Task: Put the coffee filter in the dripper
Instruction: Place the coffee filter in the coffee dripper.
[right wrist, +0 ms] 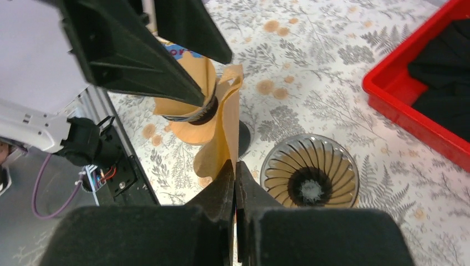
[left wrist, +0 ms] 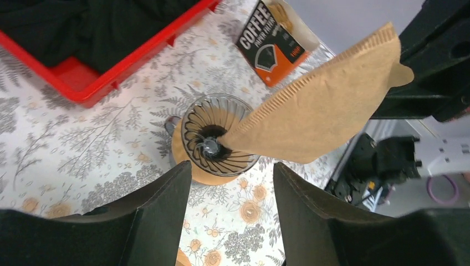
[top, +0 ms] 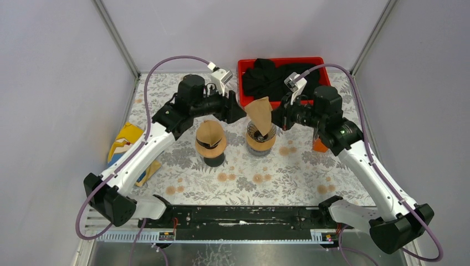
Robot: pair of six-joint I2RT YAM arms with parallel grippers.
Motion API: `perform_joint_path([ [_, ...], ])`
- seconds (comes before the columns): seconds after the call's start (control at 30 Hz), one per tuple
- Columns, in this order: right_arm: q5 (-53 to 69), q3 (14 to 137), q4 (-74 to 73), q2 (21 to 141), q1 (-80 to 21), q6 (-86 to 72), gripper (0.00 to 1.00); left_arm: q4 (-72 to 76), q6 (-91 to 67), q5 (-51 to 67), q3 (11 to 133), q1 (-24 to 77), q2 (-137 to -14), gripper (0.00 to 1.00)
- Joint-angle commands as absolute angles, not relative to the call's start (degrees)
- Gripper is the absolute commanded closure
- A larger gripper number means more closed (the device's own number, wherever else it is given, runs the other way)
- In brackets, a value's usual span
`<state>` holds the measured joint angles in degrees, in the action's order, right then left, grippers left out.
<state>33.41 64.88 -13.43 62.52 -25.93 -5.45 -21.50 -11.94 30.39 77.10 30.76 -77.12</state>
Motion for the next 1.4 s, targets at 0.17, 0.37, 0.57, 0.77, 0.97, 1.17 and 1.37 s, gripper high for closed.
perform_joint_path([
  [0.17,20.2,72.9,-25.7,65.0,-26.4,-10.7,1.0,-18.2,-19.5,1.2,75.7,39.4,-70.5,0.35],
  [0.37,15.2,76.7,-31.1,67.2,-27.1,-14.6,1.0,-15.8,-20.7,-8.2,74.0,47.5,-70.2,0.32],
  [0.57,11.3,80.1,-36.2,69.3,-28.1,-18.4,1.0,-14.0,-20.7,-16.0,74.3,54.5,-73.5,0.29],
  [0.77,9.7,81.4,-38.4,70.5,-28.8,-20.6,1.0,-11.3,-20.3,-20.0,75.4,59.7,-77.5,0.28],
  [0.97,9.9,81.7,-38.5,71.0,-29.0,-22.2,1.0,-11.3,-19.4,-26.1,78.3,63.0,-82.6,0.25],
  [1.17,10.1,81.3,-38.5,71.1,-29.2,-22.4,1.0,-11.3,-19.7,-32.6,79.3,64.6,-85.2,0.25],
  [1.37,10.6,80.6,-38.3,71.2,-29.4,-22.2,1.0,-11.4,-19.1,-36.5,79.2,65.3,-84.8,0.26],
])
